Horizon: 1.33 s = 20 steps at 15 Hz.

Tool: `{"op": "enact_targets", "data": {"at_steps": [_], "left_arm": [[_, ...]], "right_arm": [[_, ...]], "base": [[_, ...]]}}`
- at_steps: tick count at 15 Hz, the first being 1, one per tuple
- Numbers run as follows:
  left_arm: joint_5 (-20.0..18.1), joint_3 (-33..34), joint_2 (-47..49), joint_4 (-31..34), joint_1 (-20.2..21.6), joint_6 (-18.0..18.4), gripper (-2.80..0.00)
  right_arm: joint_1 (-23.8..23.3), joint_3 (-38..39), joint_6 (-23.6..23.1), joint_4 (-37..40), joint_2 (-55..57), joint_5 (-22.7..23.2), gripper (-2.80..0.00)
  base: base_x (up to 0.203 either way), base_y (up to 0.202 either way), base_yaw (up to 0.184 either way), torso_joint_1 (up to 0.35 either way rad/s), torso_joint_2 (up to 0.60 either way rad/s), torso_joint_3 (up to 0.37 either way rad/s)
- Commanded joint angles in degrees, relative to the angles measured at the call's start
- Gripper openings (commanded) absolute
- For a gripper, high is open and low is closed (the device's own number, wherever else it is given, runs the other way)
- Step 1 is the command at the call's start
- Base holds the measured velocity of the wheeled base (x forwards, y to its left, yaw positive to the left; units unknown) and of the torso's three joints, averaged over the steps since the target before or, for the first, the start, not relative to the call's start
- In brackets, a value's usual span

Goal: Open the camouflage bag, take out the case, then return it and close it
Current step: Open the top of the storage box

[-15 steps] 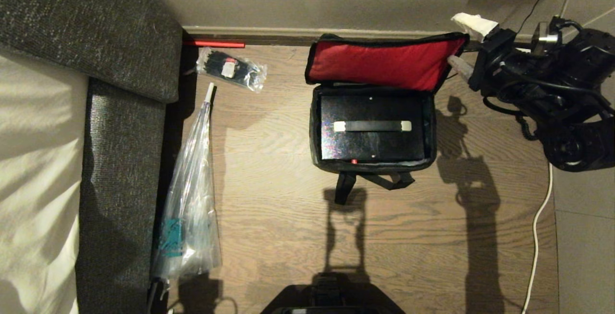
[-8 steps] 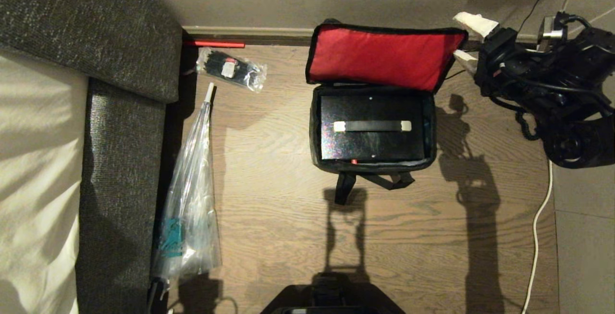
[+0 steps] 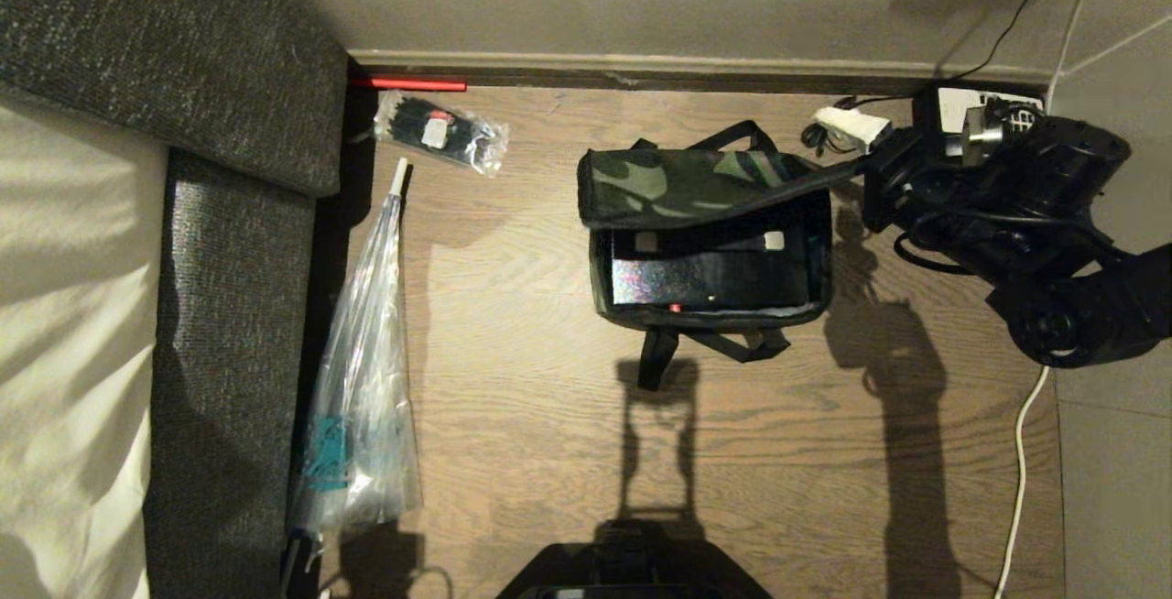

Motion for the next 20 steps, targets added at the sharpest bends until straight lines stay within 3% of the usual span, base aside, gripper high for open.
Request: {"op": "enact_targets", "data": {"at_steps": [1,15,20], "left_arm": [[0.0,0.0,0.0,0.0,0.0,0.0,-2.8],[0.0,0.0,0.0,0.0,0.0,0.0,-2.8],[0.0,0.1,0.0,0.0,0.0,0.0,-2.8]], "right_arm": [[0.6,0.0,1.1,-0.3,1.7,-0.2,0.0],[0.2,-10.7,1.9,-1.2,4.5,-3.4,0.0],[-2.3,-15.1,1.9,-0.5,4.6,-3.4,0.0]], "base": [[0.0,0.0,0.0,0.0,0.0,0.0],[0.0,0.0,0.0,0.0,0.0,0.0],[0.0,0.0,0.0,0.0,0.0,0.0]]}}
